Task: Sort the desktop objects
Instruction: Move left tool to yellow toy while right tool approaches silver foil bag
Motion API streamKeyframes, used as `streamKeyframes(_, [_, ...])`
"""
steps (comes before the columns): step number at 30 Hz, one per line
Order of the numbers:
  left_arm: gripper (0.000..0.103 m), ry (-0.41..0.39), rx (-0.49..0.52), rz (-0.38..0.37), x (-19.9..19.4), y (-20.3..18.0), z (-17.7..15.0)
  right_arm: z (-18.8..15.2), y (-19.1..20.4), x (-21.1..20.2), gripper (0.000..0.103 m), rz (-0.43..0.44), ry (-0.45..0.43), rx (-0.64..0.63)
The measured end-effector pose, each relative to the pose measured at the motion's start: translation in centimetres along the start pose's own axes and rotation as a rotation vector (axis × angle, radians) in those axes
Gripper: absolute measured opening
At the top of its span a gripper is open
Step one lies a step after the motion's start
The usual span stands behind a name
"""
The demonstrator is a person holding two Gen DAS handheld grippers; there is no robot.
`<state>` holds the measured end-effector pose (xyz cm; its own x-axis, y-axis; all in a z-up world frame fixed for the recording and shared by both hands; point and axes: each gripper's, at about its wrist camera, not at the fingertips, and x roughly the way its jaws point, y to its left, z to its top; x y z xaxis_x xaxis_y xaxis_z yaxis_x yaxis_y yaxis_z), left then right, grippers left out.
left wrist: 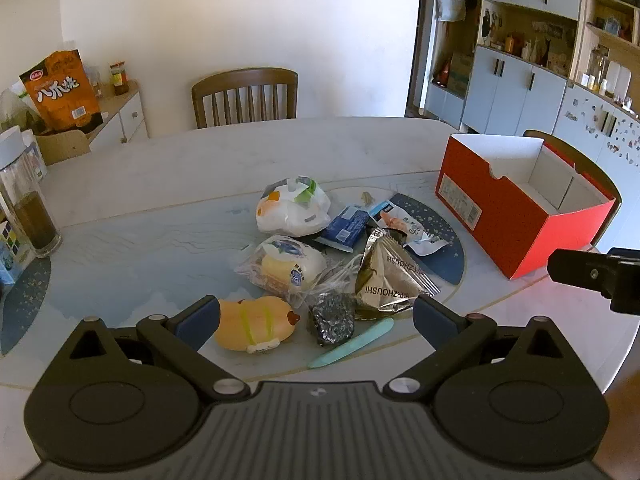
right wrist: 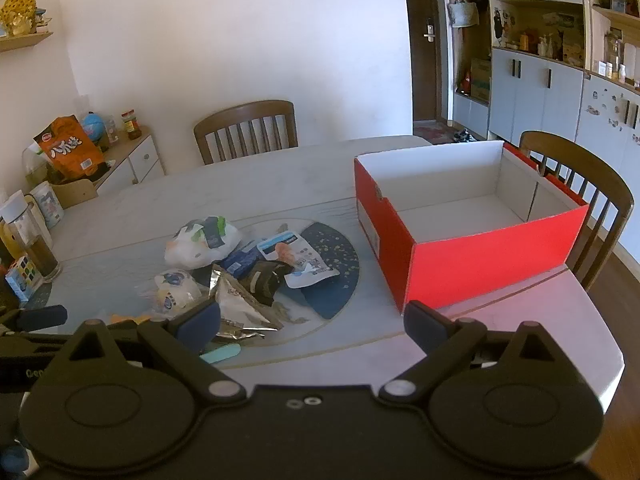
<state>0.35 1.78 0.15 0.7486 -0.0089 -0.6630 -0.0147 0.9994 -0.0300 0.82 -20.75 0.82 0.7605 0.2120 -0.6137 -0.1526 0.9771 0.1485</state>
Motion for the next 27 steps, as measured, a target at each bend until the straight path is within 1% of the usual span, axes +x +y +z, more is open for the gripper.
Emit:
streamKeyframes(4, [0.103,-0.002,-0.005,-0.020,0.2,0.4,0.1,0.0,0.5,0.2,0.098,0.013,-0.004,-0.002])
streamKeyframes(9, [0.103,0.005,0.006,-0.011,0.5,0.9,0.1,0.0,1.3,0.7,0.098,0.025,0.000,-0.008])
streamKeyframes(11, [0.103,0.007,0.002,-0.021,0.7,1.3,0.1,0.0,1.7,0.9,0.098,0.027,-0.001,-0.015])
streamKeyframes(14, [0.103,-0.007,0.017,0.002,0.8,1.7,0.1,0.0,2.7,1.1,0.098,0.008,-0.019,-0.052])
streamKeyframes(17, [0.103,-0.021,0.019,-0.013,0.9,2.3,0.2,0.1,3.3,1.5,0.097,0.023,-0.025,-0.059])
streamKeyframes(20, [0.103,-0.032,0.030,-0.015,1.2,2.7,0.2,0.1,3.9,2.2,0.097,0.026,-0.017,-0.073])
streamKeyframes(27, [0.103,-0.013,0.032,-0.014,2.8,4.3,0.0,0.0,5.2,4.5,0.097,0.038,0.009,-0.089])
